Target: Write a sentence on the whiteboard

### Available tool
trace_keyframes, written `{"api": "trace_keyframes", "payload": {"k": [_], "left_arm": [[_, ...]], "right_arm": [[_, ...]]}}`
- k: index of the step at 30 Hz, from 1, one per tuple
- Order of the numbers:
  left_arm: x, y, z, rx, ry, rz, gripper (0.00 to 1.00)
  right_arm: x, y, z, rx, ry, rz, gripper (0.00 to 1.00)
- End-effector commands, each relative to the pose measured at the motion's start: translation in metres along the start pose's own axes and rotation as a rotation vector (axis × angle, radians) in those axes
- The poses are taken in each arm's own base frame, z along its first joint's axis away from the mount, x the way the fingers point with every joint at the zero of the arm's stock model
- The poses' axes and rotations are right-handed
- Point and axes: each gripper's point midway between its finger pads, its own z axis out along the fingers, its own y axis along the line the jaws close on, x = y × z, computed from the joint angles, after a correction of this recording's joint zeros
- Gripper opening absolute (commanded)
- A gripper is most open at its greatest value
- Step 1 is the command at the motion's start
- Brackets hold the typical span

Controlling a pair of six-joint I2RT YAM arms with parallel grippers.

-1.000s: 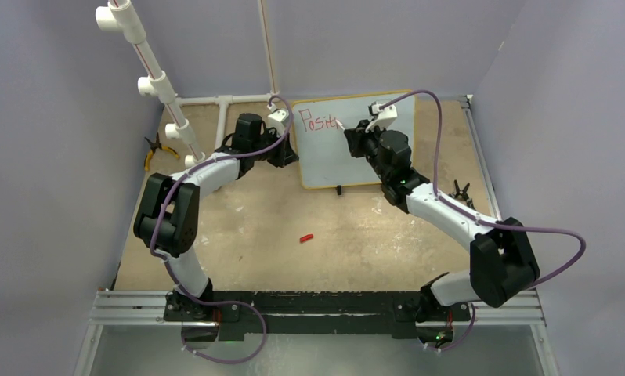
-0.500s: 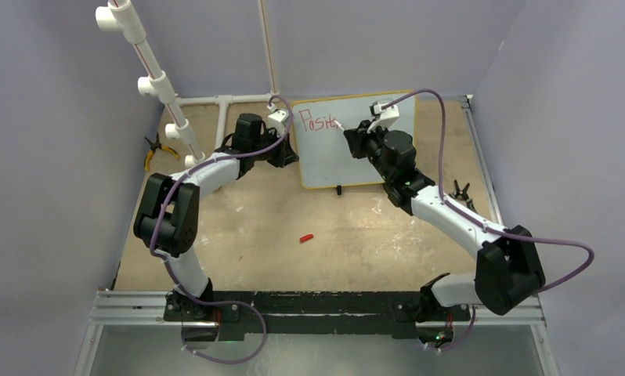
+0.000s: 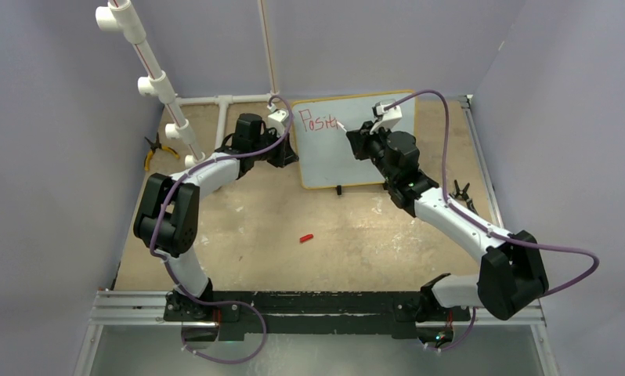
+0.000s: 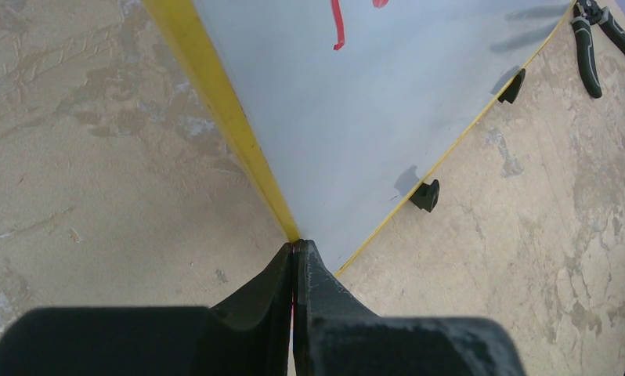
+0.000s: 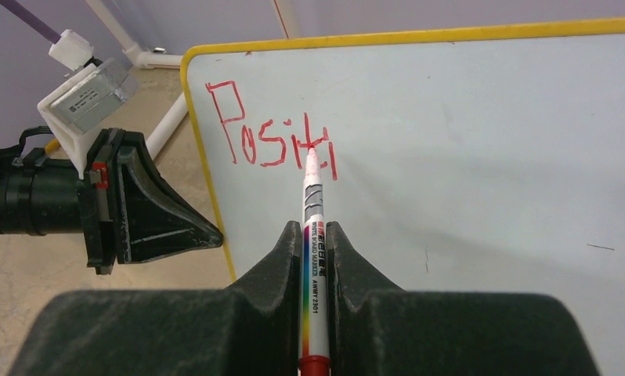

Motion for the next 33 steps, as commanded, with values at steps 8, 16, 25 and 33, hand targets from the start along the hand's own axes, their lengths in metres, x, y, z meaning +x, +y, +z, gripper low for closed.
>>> {"api": "trace_keyframes", "payload": {"k": [8, 16, 25, 33], "left_arm": [[-0.03, -0.012, -0.007, 0.021, -0.076, 0.048, 0.0], [-0.03, -0.012, -0.007, 0.024, -0.075, 0.049, 0.0], [-0.032, -0.013, -0.008, 0.024, -0.079, 0.051, 0.0], [-0.033, -0.013, -0.009, 0.024, -0.081, 0.051, 0.0]], "right_arm": [[-0.016, -0.012, 0.01, 0.066, -0.062, -0.002, 0.0], [-0.011, -0.013, 0.017, 0.072, -0.055, -0.001, 0.0], [0.005, -0.023, 0.01, 0.115, -0.02, 0.004, 0.0], [0.026, -0.03, 0.002, 0.138, 0.026, 0.024, 0.0]]}}
